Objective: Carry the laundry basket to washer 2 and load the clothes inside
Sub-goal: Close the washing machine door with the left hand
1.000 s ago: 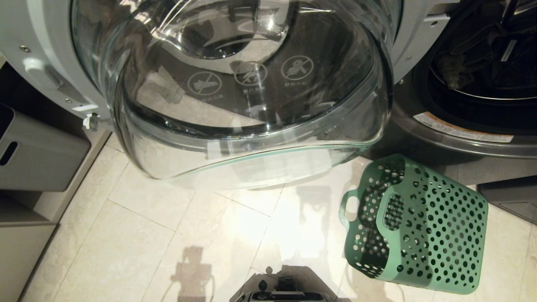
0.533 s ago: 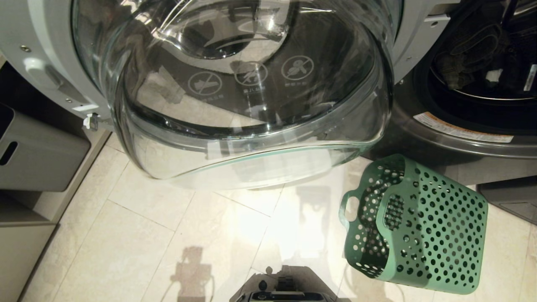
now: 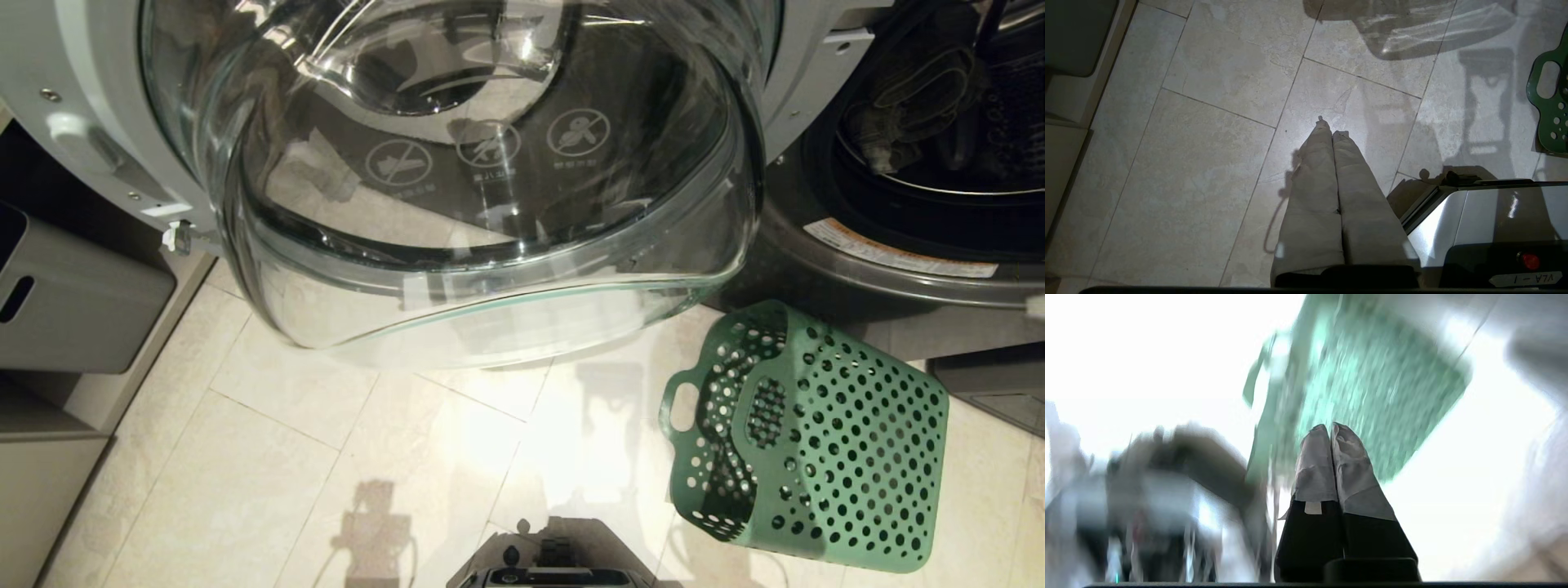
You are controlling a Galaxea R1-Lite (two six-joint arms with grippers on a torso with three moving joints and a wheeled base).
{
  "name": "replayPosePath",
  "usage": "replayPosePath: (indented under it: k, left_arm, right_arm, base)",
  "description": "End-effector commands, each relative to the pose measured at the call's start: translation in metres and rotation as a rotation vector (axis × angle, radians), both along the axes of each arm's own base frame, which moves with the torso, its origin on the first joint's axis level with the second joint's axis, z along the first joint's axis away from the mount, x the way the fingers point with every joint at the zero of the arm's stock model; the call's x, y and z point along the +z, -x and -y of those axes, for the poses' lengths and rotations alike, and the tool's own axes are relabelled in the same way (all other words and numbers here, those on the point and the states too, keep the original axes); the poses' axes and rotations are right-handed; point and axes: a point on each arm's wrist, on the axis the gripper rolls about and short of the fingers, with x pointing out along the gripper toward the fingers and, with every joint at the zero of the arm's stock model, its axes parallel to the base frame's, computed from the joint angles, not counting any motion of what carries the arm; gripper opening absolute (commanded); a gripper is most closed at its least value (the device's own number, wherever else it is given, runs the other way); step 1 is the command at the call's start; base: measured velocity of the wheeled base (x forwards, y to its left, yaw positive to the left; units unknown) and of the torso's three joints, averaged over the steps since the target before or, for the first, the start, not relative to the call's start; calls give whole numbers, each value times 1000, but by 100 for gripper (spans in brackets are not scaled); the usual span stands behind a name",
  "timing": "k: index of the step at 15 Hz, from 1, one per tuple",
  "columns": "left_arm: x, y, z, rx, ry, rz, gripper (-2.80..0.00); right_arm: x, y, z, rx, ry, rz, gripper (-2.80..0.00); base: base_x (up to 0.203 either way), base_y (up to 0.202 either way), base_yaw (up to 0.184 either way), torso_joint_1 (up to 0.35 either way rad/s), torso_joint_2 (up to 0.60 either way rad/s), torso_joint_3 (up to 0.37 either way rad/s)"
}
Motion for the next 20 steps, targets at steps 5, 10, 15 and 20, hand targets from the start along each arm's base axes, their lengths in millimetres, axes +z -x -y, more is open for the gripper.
replayPosePath:
  k: [5,10,15,20]
  left_arm:
    - [0,0,0,0,0,0,-280]
    - [0,0,0,-1,0,0,-280]
    - [0,0,0,0,-1,0,-280]
    - [0,0,0,2,0,0,-280]
  right_arm:
    - [-55,87,-33,168,72,-166,-280]
    - [-95,93,-38,111,144,68,-280]
    - [-173,144,-41,99,106,168,-280]
    - [-230,161,-40,86,53,203,-280]
  base:
    - [0,0,0,0,0,0]
    - [0,0,0,0,0,0]
    - [0,0,0,0,0,0]
    - [0,0,0,0,0,0]
